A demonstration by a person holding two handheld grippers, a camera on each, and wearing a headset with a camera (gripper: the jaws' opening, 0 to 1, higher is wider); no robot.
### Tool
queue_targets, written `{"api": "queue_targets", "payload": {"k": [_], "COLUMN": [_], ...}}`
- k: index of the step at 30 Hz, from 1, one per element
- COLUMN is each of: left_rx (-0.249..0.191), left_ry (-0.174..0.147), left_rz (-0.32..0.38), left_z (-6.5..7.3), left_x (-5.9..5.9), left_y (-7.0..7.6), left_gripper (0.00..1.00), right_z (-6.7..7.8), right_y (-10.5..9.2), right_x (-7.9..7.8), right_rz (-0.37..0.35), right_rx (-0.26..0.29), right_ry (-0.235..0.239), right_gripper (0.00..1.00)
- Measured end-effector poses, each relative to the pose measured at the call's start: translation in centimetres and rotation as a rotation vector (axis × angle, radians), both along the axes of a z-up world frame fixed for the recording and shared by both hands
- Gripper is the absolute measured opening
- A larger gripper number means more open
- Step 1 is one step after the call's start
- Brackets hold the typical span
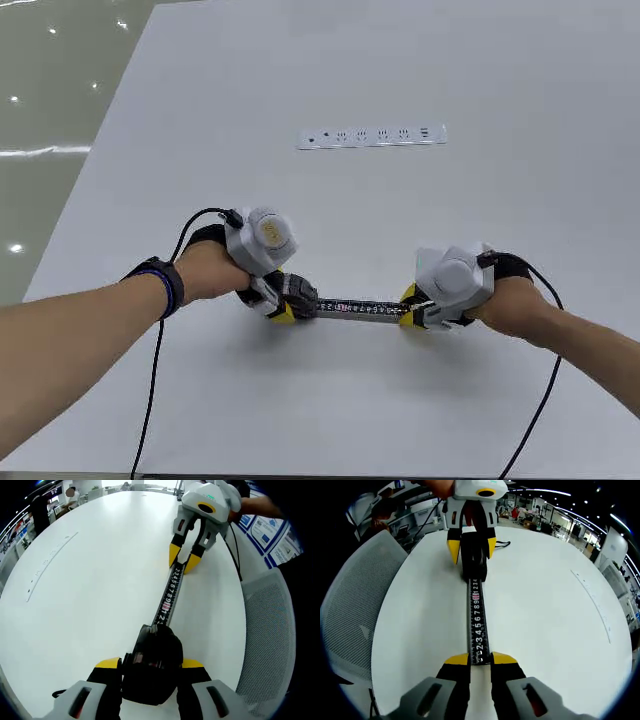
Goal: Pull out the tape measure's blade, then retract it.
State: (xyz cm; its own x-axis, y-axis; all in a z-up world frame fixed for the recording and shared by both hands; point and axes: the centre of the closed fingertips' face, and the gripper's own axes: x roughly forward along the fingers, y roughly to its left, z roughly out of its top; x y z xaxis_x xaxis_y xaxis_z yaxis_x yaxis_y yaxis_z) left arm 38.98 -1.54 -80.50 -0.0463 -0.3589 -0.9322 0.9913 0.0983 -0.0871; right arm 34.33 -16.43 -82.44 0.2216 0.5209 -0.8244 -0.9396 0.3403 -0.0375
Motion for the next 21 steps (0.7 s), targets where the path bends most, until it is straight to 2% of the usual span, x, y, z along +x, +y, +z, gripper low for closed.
{"api": "queue_targets", "payload": {"k": [21], "left_rx": [0.02], "left_ry": [-0.007], "left_rz": [0.002], "left_z": [0.3], "left_x": [-0.4], "left_y": [-0.1], "left_gripper": [0.4], "right_z": [0.0], "right_y": [-2.6], "right_x": [-0.7], "right_rz": [-0.013], "right_rx": [-0.016], "right_ry": [-0.006], "right_gripper": [0.13]}}
